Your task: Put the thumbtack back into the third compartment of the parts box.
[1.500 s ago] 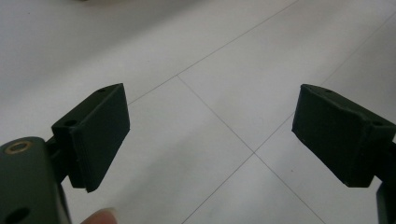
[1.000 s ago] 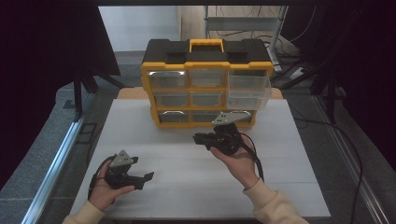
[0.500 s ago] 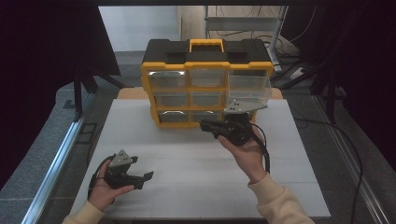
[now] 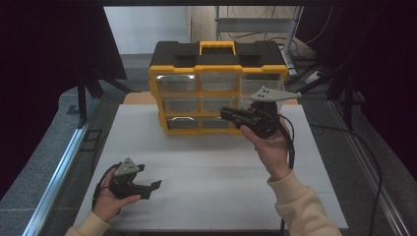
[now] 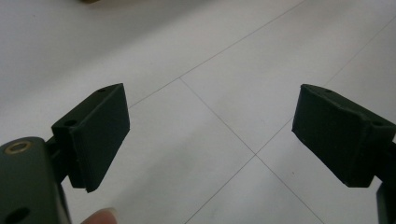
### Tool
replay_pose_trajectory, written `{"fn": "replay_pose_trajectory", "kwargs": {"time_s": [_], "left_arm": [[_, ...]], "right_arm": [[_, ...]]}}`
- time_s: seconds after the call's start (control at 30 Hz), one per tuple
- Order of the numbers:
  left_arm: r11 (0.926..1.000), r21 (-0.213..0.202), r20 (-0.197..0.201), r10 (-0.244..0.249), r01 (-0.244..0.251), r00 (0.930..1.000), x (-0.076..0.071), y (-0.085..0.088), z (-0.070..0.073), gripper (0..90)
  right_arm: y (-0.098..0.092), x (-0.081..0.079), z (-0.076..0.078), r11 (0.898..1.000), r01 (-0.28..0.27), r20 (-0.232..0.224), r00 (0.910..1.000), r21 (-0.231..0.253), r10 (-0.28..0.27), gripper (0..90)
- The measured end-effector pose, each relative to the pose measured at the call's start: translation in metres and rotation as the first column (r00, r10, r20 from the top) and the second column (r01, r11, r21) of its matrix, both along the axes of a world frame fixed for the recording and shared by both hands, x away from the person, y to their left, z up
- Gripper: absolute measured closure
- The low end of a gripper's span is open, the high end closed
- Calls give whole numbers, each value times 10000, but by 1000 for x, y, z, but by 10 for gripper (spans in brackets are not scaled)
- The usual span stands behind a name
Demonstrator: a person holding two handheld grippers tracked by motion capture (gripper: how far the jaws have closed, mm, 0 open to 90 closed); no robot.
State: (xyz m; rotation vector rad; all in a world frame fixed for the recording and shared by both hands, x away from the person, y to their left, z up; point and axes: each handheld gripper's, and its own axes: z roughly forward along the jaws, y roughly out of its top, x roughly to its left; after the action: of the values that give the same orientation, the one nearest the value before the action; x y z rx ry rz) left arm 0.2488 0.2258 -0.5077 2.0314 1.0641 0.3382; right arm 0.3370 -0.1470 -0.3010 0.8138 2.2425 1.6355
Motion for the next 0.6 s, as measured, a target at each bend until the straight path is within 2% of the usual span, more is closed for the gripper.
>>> {"fn": "replay_pose_trajectory", "kwargs": {"time_s": [0.3, 0.6], "left_arm": [[10000, -2, 29, -25, 25, 10000, 0, 0, 1, 115], [10000, -11, 52, -37, 37, 10000, 0, 0, 1, 115]], "right_arm": [[-7, 10, 18, 9993, 375, 213, 9991, 80, -376, 833], [-19, 26, 34, 9943, 1068, 274, 9939, -9, -1067, 833]]}}
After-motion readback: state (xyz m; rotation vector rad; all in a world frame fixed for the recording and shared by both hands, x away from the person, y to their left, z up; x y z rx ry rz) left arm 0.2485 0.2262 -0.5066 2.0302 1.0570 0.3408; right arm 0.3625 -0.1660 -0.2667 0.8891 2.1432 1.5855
